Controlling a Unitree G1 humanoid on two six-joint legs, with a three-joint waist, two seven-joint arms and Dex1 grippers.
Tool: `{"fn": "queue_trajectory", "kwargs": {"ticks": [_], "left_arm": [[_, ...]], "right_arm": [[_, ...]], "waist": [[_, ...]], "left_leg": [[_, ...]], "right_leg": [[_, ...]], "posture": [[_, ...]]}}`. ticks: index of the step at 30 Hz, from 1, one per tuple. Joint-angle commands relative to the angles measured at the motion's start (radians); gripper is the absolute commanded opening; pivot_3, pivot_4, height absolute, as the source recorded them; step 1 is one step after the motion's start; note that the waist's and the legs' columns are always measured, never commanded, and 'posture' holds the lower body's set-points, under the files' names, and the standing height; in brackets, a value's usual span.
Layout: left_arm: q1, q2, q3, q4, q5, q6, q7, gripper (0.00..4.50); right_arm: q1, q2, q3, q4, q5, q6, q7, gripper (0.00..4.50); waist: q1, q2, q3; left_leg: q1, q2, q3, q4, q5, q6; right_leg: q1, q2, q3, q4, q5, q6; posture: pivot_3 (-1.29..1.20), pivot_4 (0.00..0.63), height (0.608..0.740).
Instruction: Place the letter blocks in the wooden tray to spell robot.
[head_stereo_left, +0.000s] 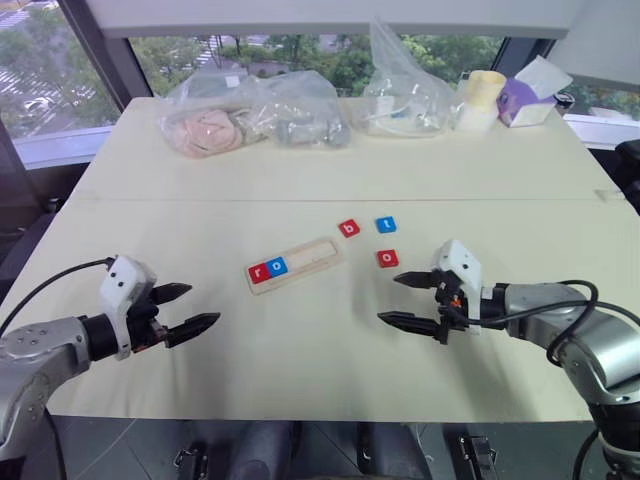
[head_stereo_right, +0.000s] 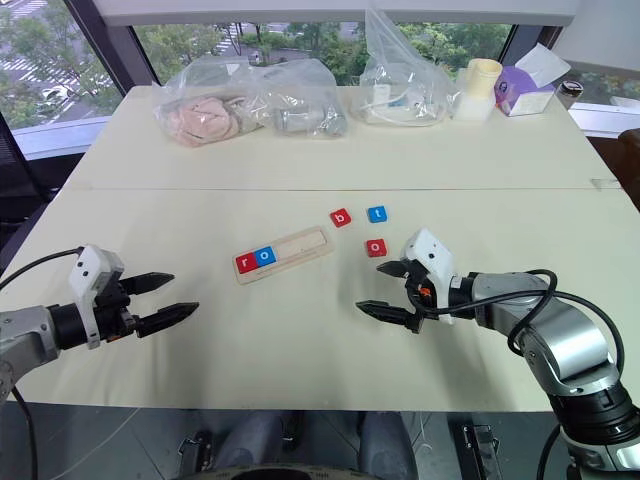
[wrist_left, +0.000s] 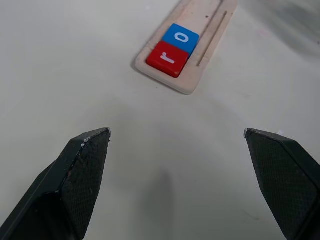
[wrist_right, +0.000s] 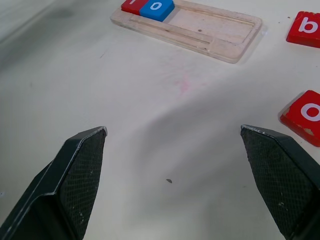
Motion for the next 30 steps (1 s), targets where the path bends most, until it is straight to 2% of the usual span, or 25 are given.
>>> {"fn": "queue_trajectory", "kwargs": {"ticks": [1,7,11,15,19,27,30], "left_arm": [[-0.001,0.025,0.016,0.002,0.033,-0.039,-0.013,4.5],[-0.133,0.115,-0.033,0.091,0.06,-0.072,-0.107,4.5],[-0.285,0.128,-0.163,0.193,0.13,-0.132,-0.154,4.5],[-0.443,0.046,-0.335,0.358,0.234,-0.23,-0.196,4.5],[-0.56,-0.058,-0.438,0.488,0.313,-0.321,-0.212,4.5],[-0.62,-0.146,-0.528,0.621,0.431,-0.448,-0.216,4.5],[-0.606,-0.168,-0.533,0.599,0.414,-0.43,-0.244,4.5]], "right_arm": [[-0.01,-0.002,-0.009,-0.016,0.001,-0.006,-0.002,4.37],[-0.115,0.005,-0.031,0.002,0.056,0.062,-0.008,4.37],[-0.128,0.027,0.0,-0.069,0.092,0.103,-0.022,4.37],[-0.124,0.084,0.059,-0.093,0.062,0.099,-0.079,4.37],[-0.109,0.104,0.082,-0.099,0.035,0.08,-0.113,4.37],[-0.079,0.102,0.086,-0.099,-0.01,0.054,-0.138,4.37],[-0.072,0.104,0.084,-0.101,-0.014,0.05,-0.145,4.37]], "waist": [[0.0,0.0,0.0],[0.0,0.0,0.0],[0.002,0.0,0.0],[-0.001,0.0,0.0],[0.0,-0.001,0.0],[-0.001,-0.001,0.0],[0.0,-0.001,0.0]], "left_leg": [[0.0,0.0,0.0,0.0,0.0,0.0],[0.0,0.0,0.0,0.0,-0.001,-0.001],[0.0,0.0,0.0,0.0,0.0,0.0],[0.0,-0.001,0.001,0.0,0.0,0.001],[0.0,-0.001,0.001,0.001,0.0,0.001],[0.0,-0.001,0.001,0.001,0.001,0.001],[0.0,-0.002,0.001,0.002,0.001,0.001]], "right_leg": [[0.0,0.0,0.0,0.0,0.0,0.0],[0.0,0.001,-0.001,0.0,0.001,-0.001],[0.0,0.001,-0.001,0.0,0.001,0.0],[0.0,0.001,-0.001,-0.001,0.001,0.002],[0.0,0.002,-0.001,-0.001,0.004,0.006],[0.0,0.002,-0.001,0.0,0.004,0.007],[0.001,0.002,-0.001,0.0,0.005,0.007]], "posture": [[0.0,0.15,0.74],[0.0,0.15,0.74],[0.0,0.15,0.74],[0.0,0.15,0.74],[0.0,0.15,0.74],[0.0,0.15,0.74],[0.0,0.15,0.74]]}}
